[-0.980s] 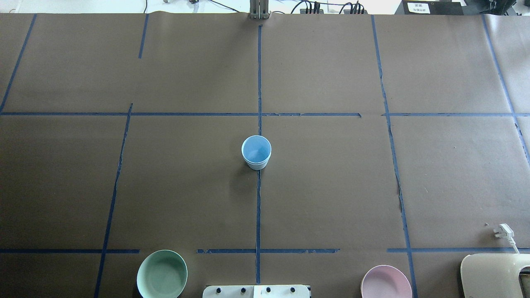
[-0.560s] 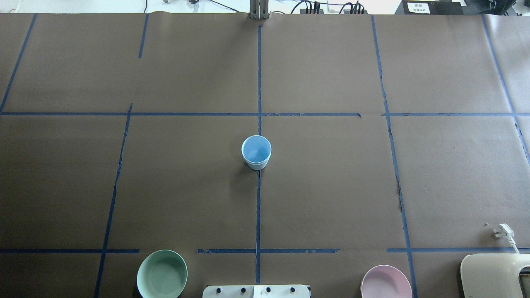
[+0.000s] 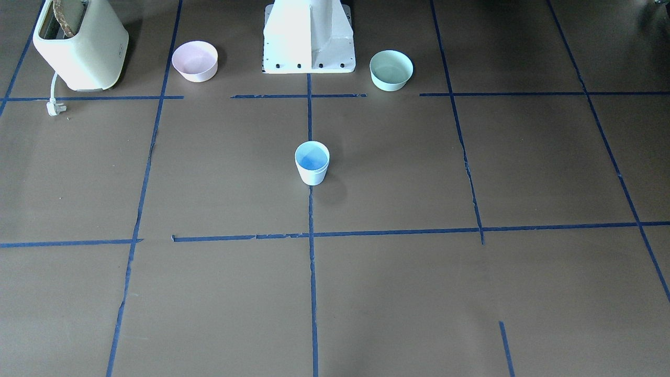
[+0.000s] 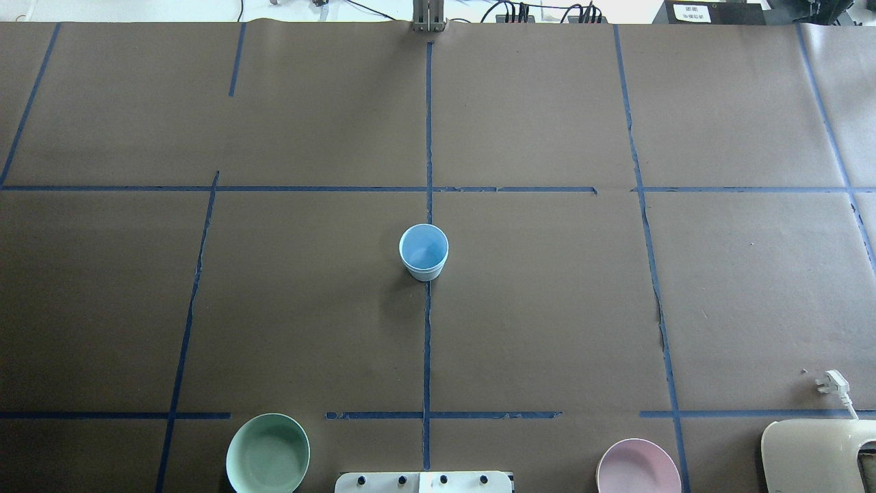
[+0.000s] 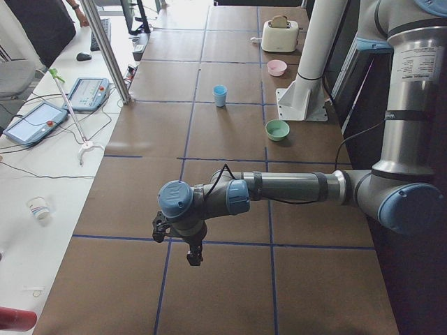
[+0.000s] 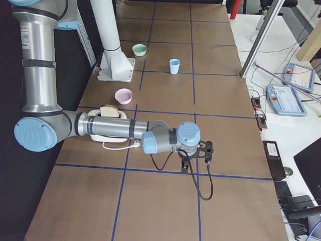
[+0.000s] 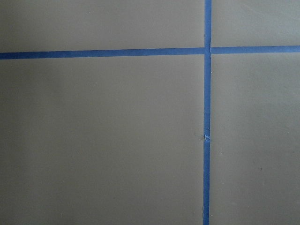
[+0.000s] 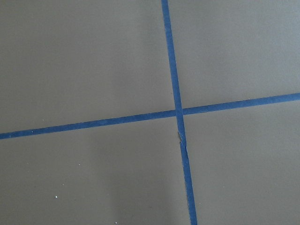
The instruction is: Stack blue cups with both arms
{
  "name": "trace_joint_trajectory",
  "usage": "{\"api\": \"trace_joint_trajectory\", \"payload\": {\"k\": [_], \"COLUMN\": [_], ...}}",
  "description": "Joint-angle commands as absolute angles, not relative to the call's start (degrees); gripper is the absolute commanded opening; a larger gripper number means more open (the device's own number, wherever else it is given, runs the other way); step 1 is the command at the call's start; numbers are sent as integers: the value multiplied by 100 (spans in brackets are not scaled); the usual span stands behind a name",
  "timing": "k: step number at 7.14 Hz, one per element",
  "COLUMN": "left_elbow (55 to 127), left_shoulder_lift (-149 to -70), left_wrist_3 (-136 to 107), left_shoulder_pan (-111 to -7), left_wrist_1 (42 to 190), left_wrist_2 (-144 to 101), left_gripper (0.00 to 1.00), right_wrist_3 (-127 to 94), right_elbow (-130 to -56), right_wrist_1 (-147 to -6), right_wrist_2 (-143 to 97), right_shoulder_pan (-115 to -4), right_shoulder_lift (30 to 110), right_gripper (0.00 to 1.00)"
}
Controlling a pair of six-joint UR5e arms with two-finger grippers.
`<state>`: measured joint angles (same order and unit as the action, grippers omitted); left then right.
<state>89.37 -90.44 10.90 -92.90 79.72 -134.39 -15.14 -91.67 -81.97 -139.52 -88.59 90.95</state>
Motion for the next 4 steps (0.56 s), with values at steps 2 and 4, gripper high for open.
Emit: {"api": "trace_joint_trajectory", "payload": {"k": [2,4], "left_elbow": [8947,8947], "left_shoulder_lift": [-9044,-9044], "left_wrist_3": [1090,1116], "left_shoulder_pan": [-9264,-9264], "left_wrist_1": [7972,7972], "left_wrist_2": [-13438,-13438], "left_gripper": [100,100], "right_wrist_3": [-1468,-1459], "right_elbow": [-9273,-9272], "right_wrist_1": [-8314,-8306], "right_wrist_2": [-13755,-13755], "right_shoulder_pan": [-8815,-8807], "right_shoulder_lift": [9132,9167], "right_gripper": [100,100]}}
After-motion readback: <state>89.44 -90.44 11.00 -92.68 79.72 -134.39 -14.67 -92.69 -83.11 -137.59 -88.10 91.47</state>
